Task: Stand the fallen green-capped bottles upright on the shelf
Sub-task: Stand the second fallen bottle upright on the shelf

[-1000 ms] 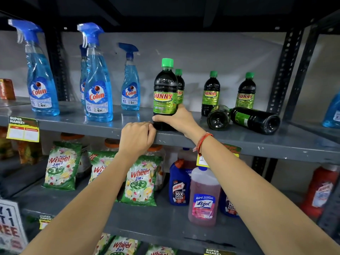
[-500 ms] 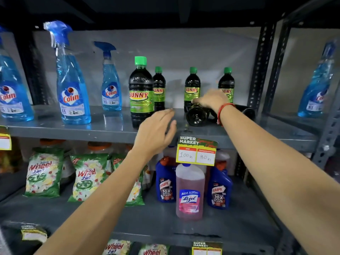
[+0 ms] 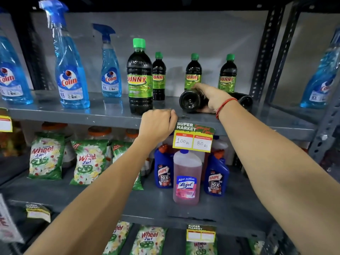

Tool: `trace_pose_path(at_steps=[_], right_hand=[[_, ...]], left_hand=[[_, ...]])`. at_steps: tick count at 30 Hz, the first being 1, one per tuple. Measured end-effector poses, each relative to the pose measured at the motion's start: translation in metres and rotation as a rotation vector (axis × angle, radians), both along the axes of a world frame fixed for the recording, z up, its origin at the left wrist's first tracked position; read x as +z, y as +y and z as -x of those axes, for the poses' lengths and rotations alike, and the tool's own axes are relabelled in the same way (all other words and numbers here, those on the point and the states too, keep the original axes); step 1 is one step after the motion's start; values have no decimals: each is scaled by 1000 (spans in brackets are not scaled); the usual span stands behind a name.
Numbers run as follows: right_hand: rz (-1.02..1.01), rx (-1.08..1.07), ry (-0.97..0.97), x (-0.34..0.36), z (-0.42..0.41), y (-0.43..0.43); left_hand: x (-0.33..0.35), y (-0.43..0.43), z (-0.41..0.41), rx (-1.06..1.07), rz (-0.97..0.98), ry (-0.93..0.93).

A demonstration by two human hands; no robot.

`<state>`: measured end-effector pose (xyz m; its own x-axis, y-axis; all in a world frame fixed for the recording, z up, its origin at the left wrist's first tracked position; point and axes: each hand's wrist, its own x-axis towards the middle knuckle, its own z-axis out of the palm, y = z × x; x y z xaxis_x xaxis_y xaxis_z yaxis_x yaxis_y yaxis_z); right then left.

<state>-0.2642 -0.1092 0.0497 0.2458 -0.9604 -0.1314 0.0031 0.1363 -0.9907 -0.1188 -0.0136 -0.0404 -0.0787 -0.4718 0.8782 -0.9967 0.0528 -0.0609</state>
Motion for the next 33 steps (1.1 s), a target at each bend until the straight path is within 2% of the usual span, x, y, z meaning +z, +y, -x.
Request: trace_pose_path(at_steps=[2,5,9,11,14,17,20,22,29,33], right_hand=[[1,32,-99,0,-2,1],[134,-41,-139,-1,-10,-3],[471,-268,62,2,-16,-6],[614,-274,218,-1,-18,-6],[713,-255,281,-13,-22,-20],[703,-203,265,-11,-19,-19],[574,20,162,-9,-13,-14],[512,110,165,-13,-11,-17],[631,-72,353,-19,-18,-20],[490,85,207,-22,-21,-30]], left_hand=[[-1,0,0,-1,3,-5],[-2,0,0,5,9,1],[-2,-1,0,-3,32,3],[-3,-1,0,-2,28,13],[-4,-1,1,13,27,9],[-3,0,1,7,29,7],[-3,0,1,-1,20,19],[-3,1,1,9,16,22],[-3,2,2,16,21,17],[-3,2,3,29,20,11]])
